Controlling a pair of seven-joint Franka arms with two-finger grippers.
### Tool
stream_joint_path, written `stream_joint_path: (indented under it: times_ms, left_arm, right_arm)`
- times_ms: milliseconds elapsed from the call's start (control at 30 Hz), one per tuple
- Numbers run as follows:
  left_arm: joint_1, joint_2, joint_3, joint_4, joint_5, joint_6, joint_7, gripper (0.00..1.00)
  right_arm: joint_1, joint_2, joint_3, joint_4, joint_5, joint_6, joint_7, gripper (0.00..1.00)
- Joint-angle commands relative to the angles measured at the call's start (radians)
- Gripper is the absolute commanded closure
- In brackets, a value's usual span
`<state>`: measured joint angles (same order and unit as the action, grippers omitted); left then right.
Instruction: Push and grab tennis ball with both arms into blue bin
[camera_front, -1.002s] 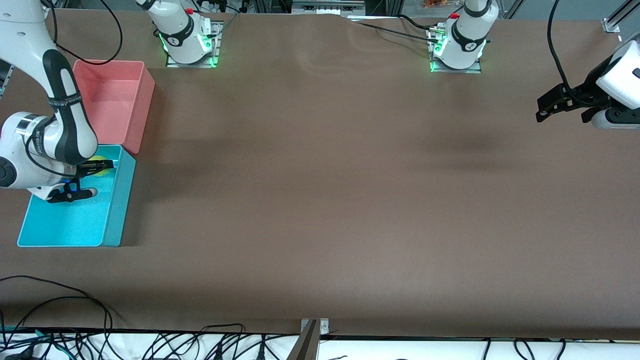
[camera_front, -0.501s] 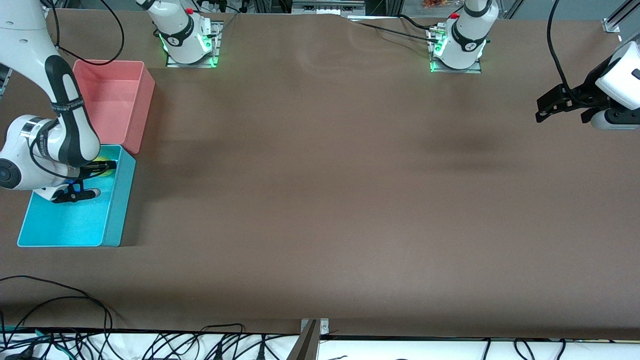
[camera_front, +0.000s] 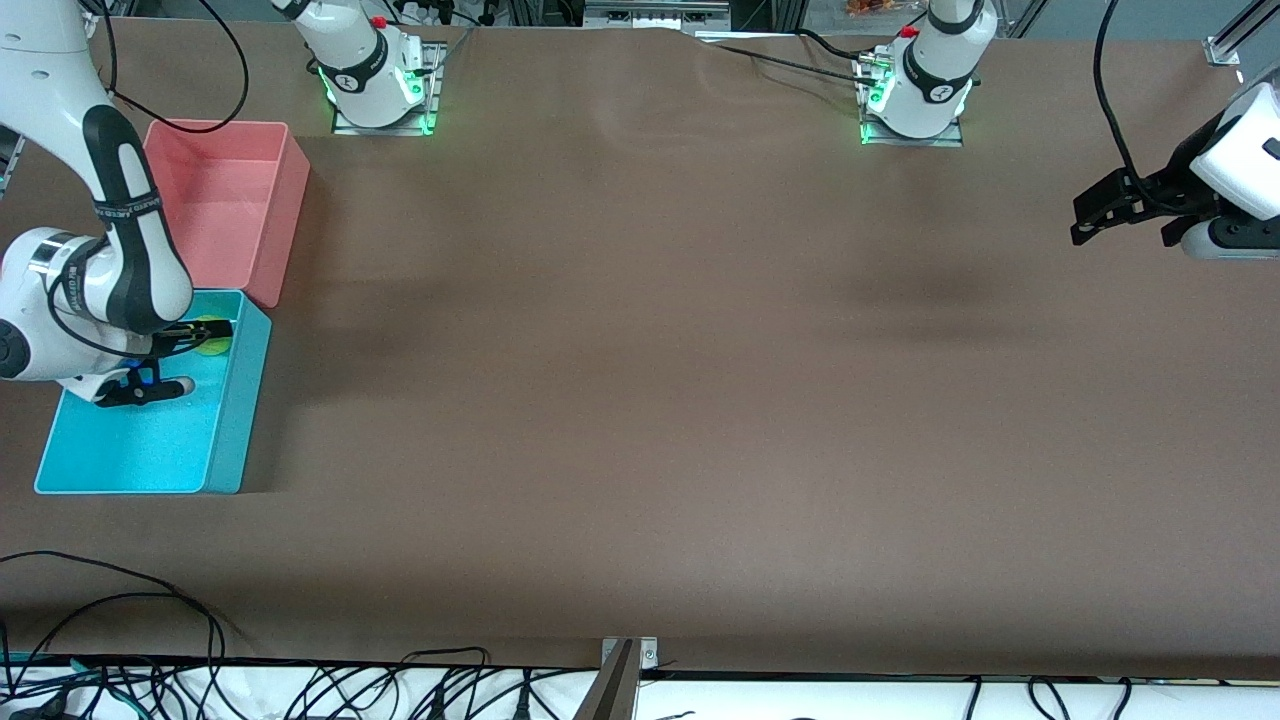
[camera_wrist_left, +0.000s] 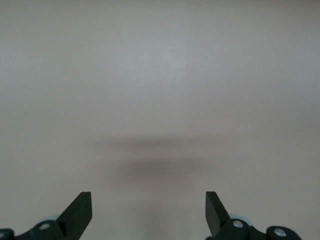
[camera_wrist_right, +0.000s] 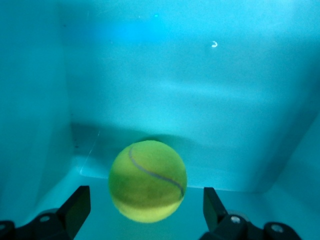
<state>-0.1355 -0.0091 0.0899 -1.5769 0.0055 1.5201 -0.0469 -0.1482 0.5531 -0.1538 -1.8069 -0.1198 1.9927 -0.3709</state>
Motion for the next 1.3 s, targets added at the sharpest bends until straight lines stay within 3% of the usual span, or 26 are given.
stream_joint_path:
  times_ms: [0,634,968,1269]
  left_arm:
    - [0.001,-0.003,-0.001,0.002,-0.005,-0.003,0.029,0.0]
    - [0.0,-0.003,-0.001,0.002,-0.005,-0.003,0.03,0.0]
    - [0.001,-0.003,-0.001,0.002,-0.005,-0.003,0.03,0.0]
    - [0.002,-0.003,0.001,0.002,-0.005,-0.003,0.032,0.0]
  right_arm:
    - [-0.008,-0.044,0.014,0.058,0.02,-0.109,-0.025,0.0]
    - [0.025,-0.111,0.134,0.385,0.014,-0.449,0.073,0.0]
    - [0.073,-0.24,0.165,0.396,0.022,-0.483,0.24,0.0]
    - [0.067,-0.311,0.158,0.394,0.143,-0.482,0.23,0.0]
